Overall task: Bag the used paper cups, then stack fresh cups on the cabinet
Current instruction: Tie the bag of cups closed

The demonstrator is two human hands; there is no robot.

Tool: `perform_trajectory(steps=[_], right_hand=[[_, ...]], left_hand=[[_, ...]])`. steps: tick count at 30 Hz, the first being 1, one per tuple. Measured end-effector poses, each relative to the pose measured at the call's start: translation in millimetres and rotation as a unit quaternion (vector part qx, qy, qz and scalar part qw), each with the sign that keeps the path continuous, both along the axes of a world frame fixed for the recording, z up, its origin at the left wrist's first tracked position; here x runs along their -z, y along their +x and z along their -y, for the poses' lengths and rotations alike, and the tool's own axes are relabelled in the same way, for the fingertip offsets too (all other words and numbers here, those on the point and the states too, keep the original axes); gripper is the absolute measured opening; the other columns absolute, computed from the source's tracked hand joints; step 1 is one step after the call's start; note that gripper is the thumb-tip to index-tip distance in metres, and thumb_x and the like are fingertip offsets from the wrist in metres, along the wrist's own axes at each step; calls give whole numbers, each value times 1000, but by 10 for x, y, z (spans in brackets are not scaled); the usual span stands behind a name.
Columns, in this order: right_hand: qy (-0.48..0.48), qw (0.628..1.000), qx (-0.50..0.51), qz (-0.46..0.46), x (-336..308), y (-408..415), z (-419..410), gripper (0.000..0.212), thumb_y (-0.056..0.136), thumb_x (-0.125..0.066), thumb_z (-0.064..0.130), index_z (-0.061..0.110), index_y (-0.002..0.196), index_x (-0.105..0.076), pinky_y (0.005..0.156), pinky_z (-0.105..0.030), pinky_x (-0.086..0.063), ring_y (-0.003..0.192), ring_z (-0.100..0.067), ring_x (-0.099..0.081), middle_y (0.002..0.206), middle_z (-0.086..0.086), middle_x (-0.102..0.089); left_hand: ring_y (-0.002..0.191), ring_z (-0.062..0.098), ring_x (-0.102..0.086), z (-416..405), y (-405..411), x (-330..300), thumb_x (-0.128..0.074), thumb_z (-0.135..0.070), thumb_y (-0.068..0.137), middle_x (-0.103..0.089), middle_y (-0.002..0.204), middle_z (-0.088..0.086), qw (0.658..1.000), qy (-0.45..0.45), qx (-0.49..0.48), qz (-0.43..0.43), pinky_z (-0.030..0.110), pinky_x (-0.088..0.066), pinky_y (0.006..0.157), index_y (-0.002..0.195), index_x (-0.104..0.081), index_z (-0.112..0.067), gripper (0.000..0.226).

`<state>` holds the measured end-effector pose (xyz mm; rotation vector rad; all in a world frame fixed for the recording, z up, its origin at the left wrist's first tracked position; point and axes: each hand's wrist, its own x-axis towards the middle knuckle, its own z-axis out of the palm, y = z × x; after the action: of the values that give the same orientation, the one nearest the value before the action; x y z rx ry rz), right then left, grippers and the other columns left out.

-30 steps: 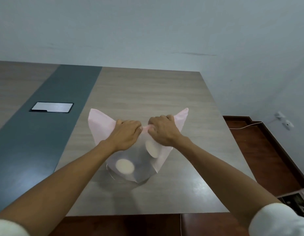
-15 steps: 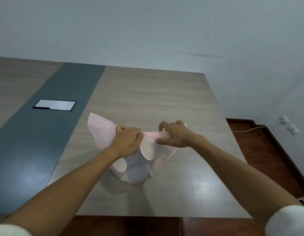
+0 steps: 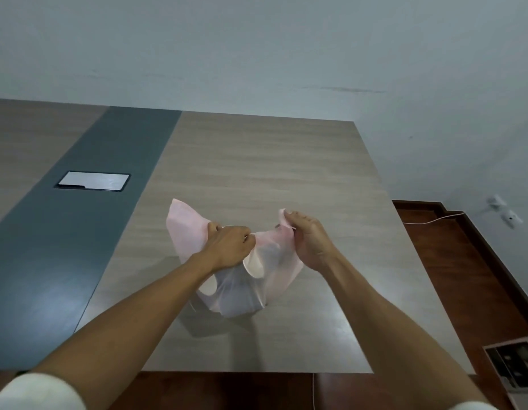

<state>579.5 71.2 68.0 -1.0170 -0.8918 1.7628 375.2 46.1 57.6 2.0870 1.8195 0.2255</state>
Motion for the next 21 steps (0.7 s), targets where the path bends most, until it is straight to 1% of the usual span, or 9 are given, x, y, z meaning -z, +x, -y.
perform_trajectory(steps=[1,3,6,8,10,13,15,18,21], right_hand=[[19,999,19,32,53,-88,8,17,97,-66,18,4,95,-75,82,-34,-50,88,-22,-68,94,-9,-75],[84,970,23,227,163,-239,21,29,97,-64,26,11,120,-71,92,-32,-47,108,-18,-63,125,-3,-68],[204,810,-16,549,301,-386,102,53,94,-58,50,18,135,-50,102,-36,-31,103,-16,-45,128,1,-44],[256,748,2,612,347,-441,136,65,88,-58,65,17,131,-46,94,-35,-28,97,-18,-44,119,0,-42],[267,714,17,647,384,-480,123,78,81,-56,75,17,131,-44,91,-36,-32,98,-21,-49,117,-1,-44],[260,683,20,683,394,-523,102,96,72,-58,80,13,139,-39,94,-38,-36,104,-23,-50,121,-3,-46],[257,670,18,696,395,-540,93,103,69,-61,79,10,142,-36,95,-39,-36,106,-25,-51,123,-4,-46],[246,663,10,707,392,-566,63,106,64,-67,78,10,139,-36,96,-39,-35,105,-26,-52,122,-5,-45],[239,649,-5,722,353,-600,47,107,60,-72,76,9,136,-37,95,-40,-33,104,-27,-55,122,-6,-45]], left_hand=[[84,24,-58,2,22,9,-30,-34,102,-61,76,2,1000,1,6,-1,40,-26,84,70,-39,-21,36],[83,23,-57,23,36,19,-31,-37,104,-56,71,-4,1000,-1,16,3,42,-29,89,68,-38,-23,39],[94,17,-61,105,-40,-16,-31,-44,102,-63,80,-12,999,5,46,-16,49,-26,107,79,-55,-29,37],[111,17,-62,198,-193,-35,-34,-52,98,-70,107,-10,991,67,64,-93,53,-17,117,108,-66,-30,40],[119,23,-60,325,-418,-89,-41,-58,95,-68,121,0,961,208,71,-166,56,-16,119,122,-66,-22,51],[135,30,-50,541,-767,-163,-60,-63,87,-55,142,10,919,381,13,-99,58,-21,116,137,-57,-10,73],[143,29,-40,665,-952,-121,-78,-65,73,-41,154,10,934,352,-56,20,52,-23,117,148,-40,-7,103],[150,18,-28,836,-1094,123,-94,-61,54,-22,165,-3,939,138,-171,266,44,-27,120,159,-12,-28,137],[147,15,-36,845,-1105,301,-95,-67,44,-32,162,-12,932,30,-194,306,45,-38,118,155,-20,-41,137]])
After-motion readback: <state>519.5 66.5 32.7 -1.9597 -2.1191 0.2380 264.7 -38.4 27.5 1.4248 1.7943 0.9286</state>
